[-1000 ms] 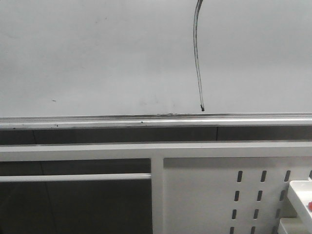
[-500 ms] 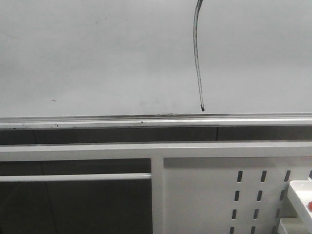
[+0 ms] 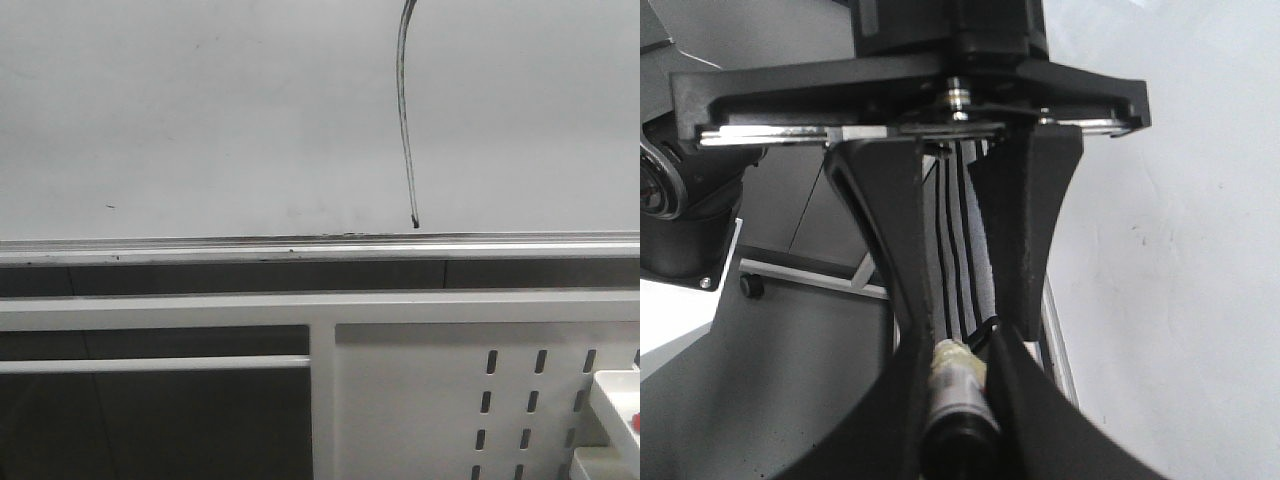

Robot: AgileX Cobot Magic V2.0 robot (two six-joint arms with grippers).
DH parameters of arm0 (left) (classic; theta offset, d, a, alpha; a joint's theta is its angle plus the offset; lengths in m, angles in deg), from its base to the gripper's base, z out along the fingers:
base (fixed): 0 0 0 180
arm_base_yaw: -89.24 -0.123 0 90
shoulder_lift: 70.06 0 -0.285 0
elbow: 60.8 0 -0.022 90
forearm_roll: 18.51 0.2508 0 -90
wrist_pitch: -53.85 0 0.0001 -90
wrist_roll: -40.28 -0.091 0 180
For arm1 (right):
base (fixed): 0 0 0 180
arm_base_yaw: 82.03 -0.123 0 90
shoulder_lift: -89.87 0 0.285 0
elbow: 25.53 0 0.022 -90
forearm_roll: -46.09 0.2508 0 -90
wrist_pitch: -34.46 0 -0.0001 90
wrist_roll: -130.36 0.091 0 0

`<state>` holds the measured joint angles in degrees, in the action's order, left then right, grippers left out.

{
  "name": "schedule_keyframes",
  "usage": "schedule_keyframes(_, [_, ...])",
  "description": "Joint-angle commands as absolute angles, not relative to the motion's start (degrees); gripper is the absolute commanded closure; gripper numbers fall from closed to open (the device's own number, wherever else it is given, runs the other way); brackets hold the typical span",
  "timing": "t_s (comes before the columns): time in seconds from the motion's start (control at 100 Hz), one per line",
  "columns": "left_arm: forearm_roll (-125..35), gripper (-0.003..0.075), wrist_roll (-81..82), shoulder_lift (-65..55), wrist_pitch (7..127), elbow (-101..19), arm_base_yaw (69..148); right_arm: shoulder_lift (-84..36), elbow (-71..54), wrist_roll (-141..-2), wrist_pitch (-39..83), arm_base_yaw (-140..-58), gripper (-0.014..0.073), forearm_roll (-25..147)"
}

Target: Write number 1 on whiteboard

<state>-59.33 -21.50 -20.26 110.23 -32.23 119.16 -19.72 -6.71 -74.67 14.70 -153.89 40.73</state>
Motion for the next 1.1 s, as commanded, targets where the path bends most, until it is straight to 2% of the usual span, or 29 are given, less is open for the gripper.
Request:
schedule_keyframes(0.0, [-61.4,0.0439,-21.4,-19.8,108.4,-34.2,119.2,-20.6,-9.0,-75.1,19.2,-154.0,0.0671,40.6])
schedule_keyframes(0.36, [-61.8,0.0514,-21.4,-19.8,108.7,-34.2,119.2,-20.6,-9.0,-75.1,21.5,-154.0,0.0671,40.6])
schedule_keyframes(1.09, [-62.3,0.0514,-21.4,-17.5,110.0,-34.2,119.2,-20.6,-9.0,-75.1,21.7,-154.0,0.0671,40.6])
